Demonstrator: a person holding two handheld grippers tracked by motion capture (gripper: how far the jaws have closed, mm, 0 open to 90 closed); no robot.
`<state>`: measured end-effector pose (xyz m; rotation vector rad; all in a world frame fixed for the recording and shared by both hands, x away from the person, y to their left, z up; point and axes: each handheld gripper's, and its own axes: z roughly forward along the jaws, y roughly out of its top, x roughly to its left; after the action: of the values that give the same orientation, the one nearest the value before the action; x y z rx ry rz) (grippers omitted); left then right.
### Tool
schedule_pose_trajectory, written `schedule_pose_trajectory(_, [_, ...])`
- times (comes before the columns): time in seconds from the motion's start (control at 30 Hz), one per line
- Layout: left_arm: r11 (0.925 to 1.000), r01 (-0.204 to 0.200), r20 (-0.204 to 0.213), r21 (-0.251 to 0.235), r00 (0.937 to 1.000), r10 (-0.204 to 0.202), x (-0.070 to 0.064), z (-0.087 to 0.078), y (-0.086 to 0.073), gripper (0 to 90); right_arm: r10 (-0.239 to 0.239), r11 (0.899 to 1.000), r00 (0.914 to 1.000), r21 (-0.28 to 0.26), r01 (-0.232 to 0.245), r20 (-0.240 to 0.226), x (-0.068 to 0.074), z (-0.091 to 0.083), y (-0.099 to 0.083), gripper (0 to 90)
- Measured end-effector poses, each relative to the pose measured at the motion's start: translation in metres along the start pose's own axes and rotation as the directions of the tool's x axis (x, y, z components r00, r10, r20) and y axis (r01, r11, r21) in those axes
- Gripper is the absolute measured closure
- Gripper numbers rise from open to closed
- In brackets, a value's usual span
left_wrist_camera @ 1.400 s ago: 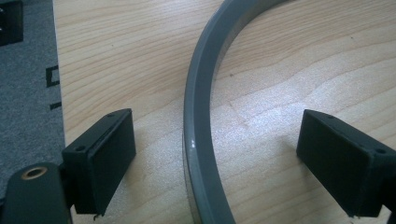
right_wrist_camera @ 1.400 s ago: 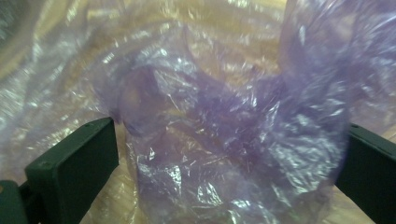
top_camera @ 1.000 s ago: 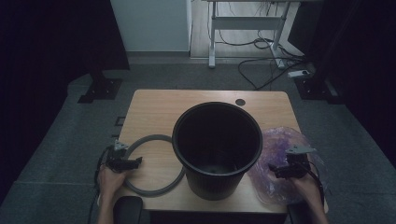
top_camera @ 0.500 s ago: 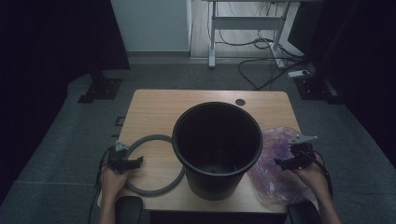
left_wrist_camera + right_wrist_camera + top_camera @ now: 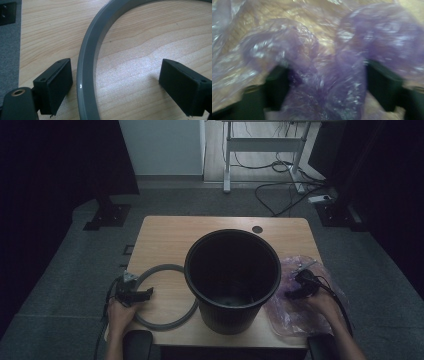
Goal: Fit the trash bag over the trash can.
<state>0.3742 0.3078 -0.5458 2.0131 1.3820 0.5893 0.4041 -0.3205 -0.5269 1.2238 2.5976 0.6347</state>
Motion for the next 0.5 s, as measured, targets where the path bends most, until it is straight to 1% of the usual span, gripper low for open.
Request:
schedule_pose_trajectory(0.03, [1.0000,0.000,0.000,0.000,1.0000,0.000,0.000,0.000,0.000,11.7,-0.001,1.000,1.0000,0.012,0.001,-0.003,0.000,-0.002,0.001,44.4])
schedule_pose_trajectory(0.07, [1.0000,0.000,0.000,0.000,1.0000,0.000,0.000,0.000,0.000,11.6,-0.007,0.999,0.9999,0.037,0.007,-0.008,-0.001,-0.005,0.002,53.0])
schedule_pose_trajectory(0.1, [1.0000,0.000,0.000,0.000,1.0000,0.000,0.000,0.000,0.000,11.6,-0.010,0.998,0.9999,0.055,0.011,-0.012,-0.001,-0.006,0.003,59.0])
schedule_pose_trajectory(0.13, [1.0000,0.000,0.000,0.000,1.0000,0.000,0.000,0.000,0.000,11.7,-0.009,0.997,0.9998,0.072,0.010,-0.016,-0.001,-0.007,0.003,66.8])
schedule_pose_trajectory(0.2, [1.0000,0.000,0.000,0.000,1.0000,0.000,0.000,0.000,0.000,11.6,-0.003,0.994,0.9997,0.113,0.006,-0.023,-0.001,-0.009,0.005,76.8])
schedule_pose_trajectory(0.27, [1.0000,0.000,0.000,0.000,1.0000,0.000,0.000,0.000,0.000,11.6,0.004,0.989,0.9994,0.145,0.001,-0.033,0.000,-0.010,0.007,81.2])
schedule_pose_trajectory(0.37, [1.0000,0.000,0.000,0.000,1.0000,0.000,0.000,0.000,0.000,11.6,0.000,0.984,0.9992,0.178,0.007,-0.040,0.000,-0.011,0.010,82.2])
schedule_pose_trajectory(0.43, [1.0000,0.000,0.000,0.000,1.0000,0.000,0.000,0.000,0.000,11.7,-0.005,0.982,0.9984,0.186,0.015,-0.057,0.001,-0.015,0.012,82.3])
schedule_pose_trajectory(0.5, [1.0000,0.000,0.000,0.000,1.0000,0.000,0.000,0.000,0.000,11.6,-0.013,0.982,0.9976,0.187,0.026,-0.068,0.003,-0.024,0.016,82.3])
